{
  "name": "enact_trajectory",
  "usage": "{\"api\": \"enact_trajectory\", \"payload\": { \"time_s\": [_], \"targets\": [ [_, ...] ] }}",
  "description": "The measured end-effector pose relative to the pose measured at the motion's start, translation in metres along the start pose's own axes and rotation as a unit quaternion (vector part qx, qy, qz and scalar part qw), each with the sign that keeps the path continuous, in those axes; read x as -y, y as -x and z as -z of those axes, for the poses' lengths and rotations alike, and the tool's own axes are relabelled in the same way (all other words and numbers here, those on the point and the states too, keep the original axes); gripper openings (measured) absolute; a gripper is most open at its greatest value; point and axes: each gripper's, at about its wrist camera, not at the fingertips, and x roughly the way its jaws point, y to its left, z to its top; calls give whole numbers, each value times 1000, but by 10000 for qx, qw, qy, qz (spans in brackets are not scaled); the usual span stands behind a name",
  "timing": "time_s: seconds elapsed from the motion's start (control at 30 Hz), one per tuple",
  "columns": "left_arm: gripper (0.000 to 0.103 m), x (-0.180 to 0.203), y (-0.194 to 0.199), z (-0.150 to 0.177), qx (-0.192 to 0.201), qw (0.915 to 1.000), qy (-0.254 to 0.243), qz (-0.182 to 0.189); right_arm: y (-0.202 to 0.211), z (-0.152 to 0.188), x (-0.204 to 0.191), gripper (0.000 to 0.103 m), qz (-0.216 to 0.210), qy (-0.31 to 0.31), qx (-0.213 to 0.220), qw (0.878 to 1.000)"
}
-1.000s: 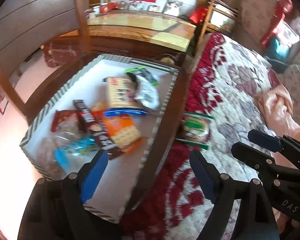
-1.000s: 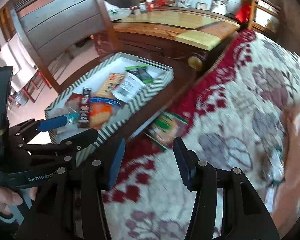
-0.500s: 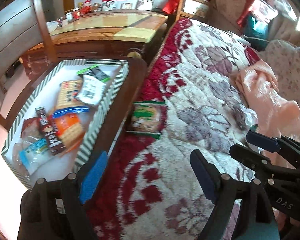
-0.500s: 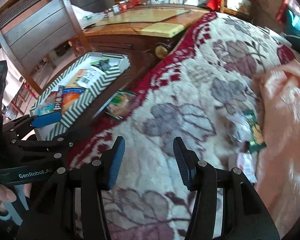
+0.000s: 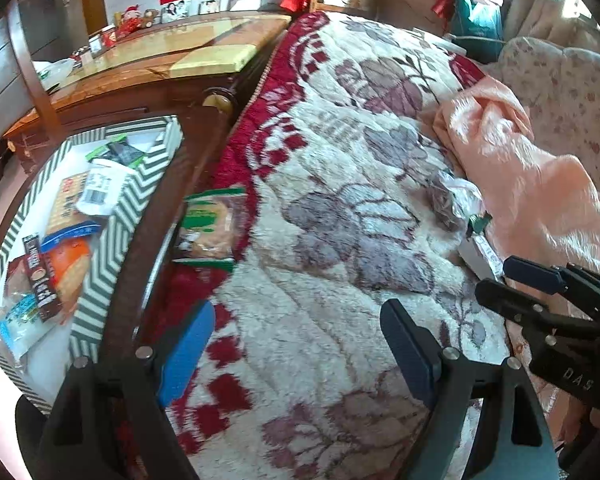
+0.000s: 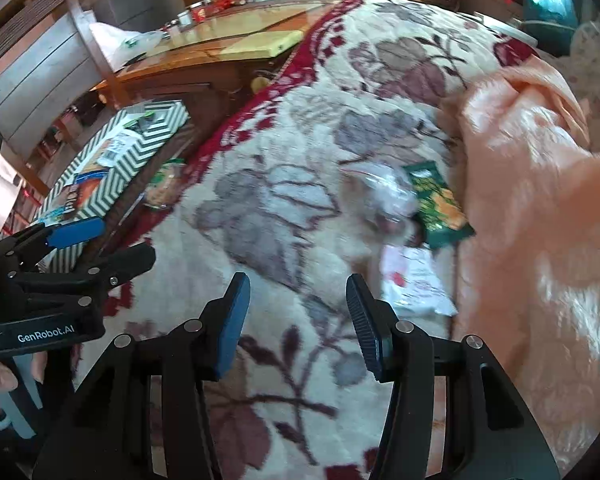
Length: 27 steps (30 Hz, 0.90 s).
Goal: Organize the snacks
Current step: 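Move both grippers back over the snacks on the quilt, then grasp the pink strawberry-print packet with the left gripper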
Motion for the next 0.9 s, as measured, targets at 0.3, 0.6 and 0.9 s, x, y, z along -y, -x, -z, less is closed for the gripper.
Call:
{"api": "enact_trajectory", "payload": {
  "time_s": [0.3, 0.6, 0.9],
  "targets": [
    [86, 29, -14, -1, -160, 9994, -246, 155, 3, 19, 42, 50, 320, -260, -157, 9990],
    [86, 66, -25, -12, -282, 9977, -439, 442, 11, 25, 72, 50, 479, -631, -112, 9968],
    [86, 103, -45, -25, -551, 9953, -350, 722, 19, 24, 95, 50, 808, -885, -13, 9928]
  ]
}}
